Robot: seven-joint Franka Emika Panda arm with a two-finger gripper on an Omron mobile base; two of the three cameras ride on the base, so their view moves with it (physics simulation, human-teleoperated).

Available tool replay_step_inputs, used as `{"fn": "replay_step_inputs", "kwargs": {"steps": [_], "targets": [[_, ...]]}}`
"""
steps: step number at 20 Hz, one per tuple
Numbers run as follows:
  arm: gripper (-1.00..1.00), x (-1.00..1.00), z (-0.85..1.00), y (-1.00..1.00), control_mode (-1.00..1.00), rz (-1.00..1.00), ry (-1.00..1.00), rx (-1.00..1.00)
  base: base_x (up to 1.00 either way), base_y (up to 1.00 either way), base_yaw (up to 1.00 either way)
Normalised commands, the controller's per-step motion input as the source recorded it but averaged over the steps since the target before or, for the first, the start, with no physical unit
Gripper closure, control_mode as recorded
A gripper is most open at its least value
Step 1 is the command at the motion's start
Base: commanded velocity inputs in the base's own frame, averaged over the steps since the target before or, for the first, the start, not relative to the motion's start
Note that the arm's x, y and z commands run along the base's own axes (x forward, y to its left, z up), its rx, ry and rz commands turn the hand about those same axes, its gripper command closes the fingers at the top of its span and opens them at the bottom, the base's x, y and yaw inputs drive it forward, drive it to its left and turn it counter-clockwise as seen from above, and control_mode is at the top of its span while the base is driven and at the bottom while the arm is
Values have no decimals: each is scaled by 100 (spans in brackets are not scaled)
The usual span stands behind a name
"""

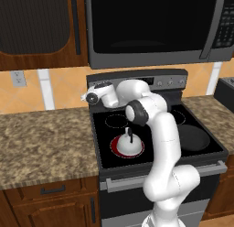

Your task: Pick the kettle from the counter and place it on a stove burner. Then turn the burner on.

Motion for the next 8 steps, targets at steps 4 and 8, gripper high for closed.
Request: {"fn": "replay_step_inputs", "kwargs": {"steps": [4,8], "targets": [[100,0,-16,-1,-100,1,0,-14,0,0,0],[100,0,-17,-1,-100,2,0,-15,0,0,0]]}}
